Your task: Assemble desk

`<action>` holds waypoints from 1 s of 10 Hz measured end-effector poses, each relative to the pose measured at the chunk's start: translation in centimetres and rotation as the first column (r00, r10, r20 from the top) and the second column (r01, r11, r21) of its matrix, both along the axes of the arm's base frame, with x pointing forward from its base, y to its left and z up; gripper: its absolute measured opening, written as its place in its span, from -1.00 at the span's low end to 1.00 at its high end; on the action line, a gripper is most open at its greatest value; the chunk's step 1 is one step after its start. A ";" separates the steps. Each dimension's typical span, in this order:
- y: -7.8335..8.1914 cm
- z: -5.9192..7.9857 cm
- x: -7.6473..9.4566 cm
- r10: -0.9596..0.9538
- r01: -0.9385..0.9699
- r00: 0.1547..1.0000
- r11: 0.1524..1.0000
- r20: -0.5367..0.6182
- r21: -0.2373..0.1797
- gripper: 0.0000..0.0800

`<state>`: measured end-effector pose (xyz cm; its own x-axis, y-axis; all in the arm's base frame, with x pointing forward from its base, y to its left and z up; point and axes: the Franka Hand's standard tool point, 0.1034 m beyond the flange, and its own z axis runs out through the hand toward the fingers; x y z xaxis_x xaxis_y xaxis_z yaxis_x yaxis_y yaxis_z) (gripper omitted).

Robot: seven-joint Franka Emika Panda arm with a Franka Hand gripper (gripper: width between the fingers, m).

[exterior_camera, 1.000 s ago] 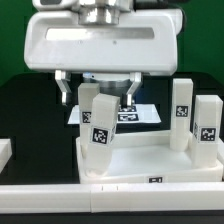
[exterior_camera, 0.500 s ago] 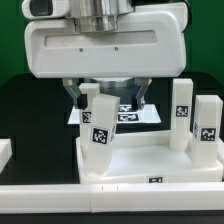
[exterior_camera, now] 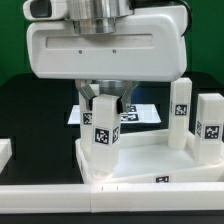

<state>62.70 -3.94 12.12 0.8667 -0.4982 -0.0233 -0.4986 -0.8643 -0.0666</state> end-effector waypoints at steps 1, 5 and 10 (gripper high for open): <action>-0.1 0.0 0.0 -0.059 0.059 0.998 0.998 -0.004 -0.001 -0.27; -0.8 -0.2 0.4 -0.575 0.575 0.818 0.818 -0.009 0.022 -0.28; 0.2 -0.3 0.6 -0.890 0.893 0.450 0.447 -0.078 0.055 -0.28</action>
Offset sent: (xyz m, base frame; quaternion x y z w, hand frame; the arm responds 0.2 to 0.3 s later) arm 0.0048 -0.0076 -0.0055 -0.0335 0.0301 0.3204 0.9462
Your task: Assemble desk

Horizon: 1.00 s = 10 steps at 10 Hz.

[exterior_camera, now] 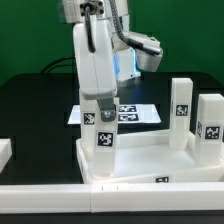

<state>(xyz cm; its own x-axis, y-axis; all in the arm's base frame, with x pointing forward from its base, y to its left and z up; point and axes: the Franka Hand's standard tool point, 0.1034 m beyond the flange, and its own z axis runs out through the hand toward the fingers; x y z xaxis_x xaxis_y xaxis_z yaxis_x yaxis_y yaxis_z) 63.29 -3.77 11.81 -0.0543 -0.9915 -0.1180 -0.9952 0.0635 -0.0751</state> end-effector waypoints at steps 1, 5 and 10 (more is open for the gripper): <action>0.0 0.0 -0.1 0.082 -0.082 0.997 0.997 0.007 -0.007 -0.28; -0.1 0.5 -0.6 0.589 -0.586 0.807 0.807 0.037 -0.075 0.60; 0.5 0.0 0.2 0.974 -0.949 0.224 0.211 -0.031 -0.235 0.62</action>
Offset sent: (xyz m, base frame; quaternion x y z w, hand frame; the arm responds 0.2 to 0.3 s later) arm -0.0143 0.0083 0.0010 -0.0207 -0.0151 -0.4394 0.8979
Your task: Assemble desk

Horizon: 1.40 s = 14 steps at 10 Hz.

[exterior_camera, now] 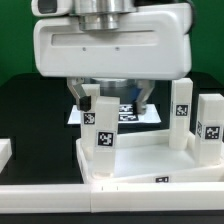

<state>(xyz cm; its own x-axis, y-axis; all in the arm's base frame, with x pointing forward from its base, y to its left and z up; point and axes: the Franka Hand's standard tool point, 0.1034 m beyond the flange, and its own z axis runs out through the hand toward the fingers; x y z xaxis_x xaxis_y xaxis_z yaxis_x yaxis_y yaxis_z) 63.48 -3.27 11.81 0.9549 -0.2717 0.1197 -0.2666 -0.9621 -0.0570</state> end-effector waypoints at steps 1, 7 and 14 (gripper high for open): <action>0.1 -0.6 -0.4 0.068 -0.068 0.998 0.998 -0.007 -0.007 0.62; -1.3 -0.4 -0.4 -0.317 0.317 0.949 0.948 -0.012 0.029 -0.25; -1.4 -0.8 -0.7 -0.928 0.938 0.337 0.315 -0.158 0.144 -0.27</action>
Offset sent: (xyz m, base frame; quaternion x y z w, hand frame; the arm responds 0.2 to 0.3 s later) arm 0.0000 0.0000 0.0000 0.0000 0.0000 0.0000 1.0000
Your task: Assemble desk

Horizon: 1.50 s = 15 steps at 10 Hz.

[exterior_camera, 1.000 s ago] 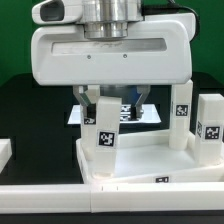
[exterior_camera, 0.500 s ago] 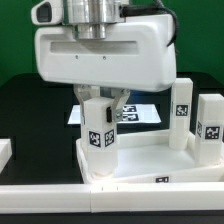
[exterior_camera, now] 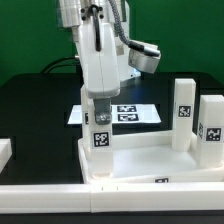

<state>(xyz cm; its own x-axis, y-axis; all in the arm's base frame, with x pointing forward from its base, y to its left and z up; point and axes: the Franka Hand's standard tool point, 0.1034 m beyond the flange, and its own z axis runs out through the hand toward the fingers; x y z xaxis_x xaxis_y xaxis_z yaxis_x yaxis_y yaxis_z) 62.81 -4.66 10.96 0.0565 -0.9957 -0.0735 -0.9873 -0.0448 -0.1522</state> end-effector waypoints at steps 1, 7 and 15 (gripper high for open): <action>0.0 0.0 0.0 0.003 -0.003 1.000 1.000 0.001 -0.001 -0.27; 0.0 -0.1 0.0 0.616 -0.612 0.787 0.782 0.003 -0.114 0.62; -0.3 -0.1 -0.1 0.913 -0.906 0.404 0.392 -0.054 -0.161 -0.03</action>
Offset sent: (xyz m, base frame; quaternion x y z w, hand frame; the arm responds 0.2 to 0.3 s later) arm 0.0048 0.0187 0.0054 -0.0230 -0.0373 -0.4598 0.8870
